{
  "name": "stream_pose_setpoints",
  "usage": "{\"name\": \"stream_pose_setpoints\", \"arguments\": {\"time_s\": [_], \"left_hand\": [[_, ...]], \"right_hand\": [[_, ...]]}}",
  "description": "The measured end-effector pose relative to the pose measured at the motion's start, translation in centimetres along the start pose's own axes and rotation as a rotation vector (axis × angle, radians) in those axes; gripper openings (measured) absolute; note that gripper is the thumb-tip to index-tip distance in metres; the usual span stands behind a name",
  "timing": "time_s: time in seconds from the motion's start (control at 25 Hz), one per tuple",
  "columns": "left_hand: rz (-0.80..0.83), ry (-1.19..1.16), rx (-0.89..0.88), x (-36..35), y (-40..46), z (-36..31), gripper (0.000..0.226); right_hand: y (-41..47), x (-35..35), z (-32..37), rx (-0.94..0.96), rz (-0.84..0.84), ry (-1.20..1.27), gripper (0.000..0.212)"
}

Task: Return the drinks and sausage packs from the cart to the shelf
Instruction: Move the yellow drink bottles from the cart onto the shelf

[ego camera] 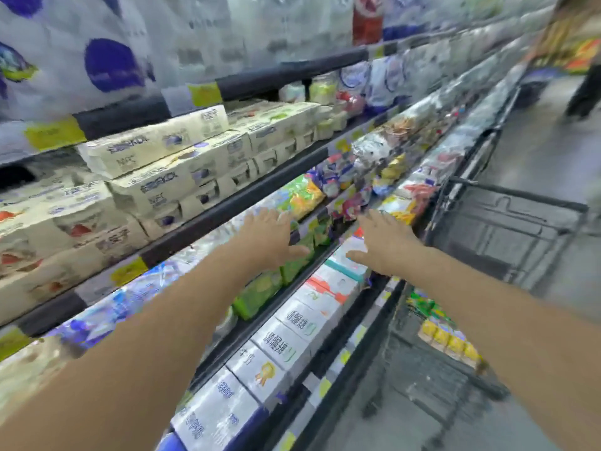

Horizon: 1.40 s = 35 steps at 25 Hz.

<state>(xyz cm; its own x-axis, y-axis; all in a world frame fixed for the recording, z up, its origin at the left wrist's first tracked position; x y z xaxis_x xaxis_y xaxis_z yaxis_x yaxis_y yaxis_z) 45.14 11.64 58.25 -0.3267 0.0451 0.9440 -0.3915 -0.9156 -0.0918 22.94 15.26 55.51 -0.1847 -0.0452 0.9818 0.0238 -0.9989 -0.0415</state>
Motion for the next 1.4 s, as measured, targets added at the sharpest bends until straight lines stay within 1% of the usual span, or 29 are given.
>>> {"name": "stream_pose_setpoints", "arguments": {"time_s": [0.2,0.4,0.52,0.72,0.84,0.96,1.04,1.12,1.24,1.4], "left_hand": [[-0.007,0.016,-0.211,2.4,10.2,-14.5,0.090],[-0.030,0.033,-0.389,5.1,17.4,-26.8,0.086],[-0.062,0.026,-0.500,5.7,21.4,-33.2,0.086],[-0.003,0.028,-0.634,3.3,27.9,-39.9,0.089],[0.024,0.002,-0.701,0.8,32.9,-42.8,0.090],[0.047,-0.010,-0.747,-2.0,37.6,-44.9,0.088],[0.102,-0.044,-0.767,-4.5,40.1,-46.5,0.082],[0.207,-0.111,-0.761,-8.0,41.6,-48.3,0.074],[0.379,-0.193,-0.712,-15.3,42.6,-51.1,0.065],[0.615,-0.273,-0.566,-26.3,43.1,-54.4,0.058]], "right_hand": [[-0.9,0.1,-17.4,-0.215,-0.021,0.042,0.087],[-3.1,-0.1,-30.1,-0.407,0.004,0.086,0.088],[-3.8,-1.1,-35.8,-0.497,-0.002,0.147,0.083],[-2.1,-3.5,-41.3,-0.627,0.024,0.174,0.078],[0.4,-5.8,-43.9,-0.684,0.076,0.189,0.077],[3.1,-8.2,-46.0,-0.723,0.098,0.211,0.069],[5.2,-10.5,-47.5,-0.765,0.129,0.269,0.063],[7.2,-13.7,-49.0,-0.819,0.167,0.396,0.054],[9.8,-19.9,-51.3,-0.896,0.201,0.579,0.041],[11.6,-30.5,-54.2,-1.020,0.298,0.703,0.045]]}}
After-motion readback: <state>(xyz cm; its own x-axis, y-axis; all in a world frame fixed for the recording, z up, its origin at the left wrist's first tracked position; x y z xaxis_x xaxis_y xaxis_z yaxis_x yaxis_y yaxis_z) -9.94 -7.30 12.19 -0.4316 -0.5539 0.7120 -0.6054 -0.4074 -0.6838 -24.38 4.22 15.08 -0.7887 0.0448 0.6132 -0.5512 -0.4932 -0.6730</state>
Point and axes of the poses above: each hand's wrist, its own y-axis towards the middle knuckle, its own x-axis out of the back of the hand, z = x × y, the point moved 1 cm from there along y, towards the middle knuckle, and after that the axes turned 11 degrees about y, right-handed, at the moved point
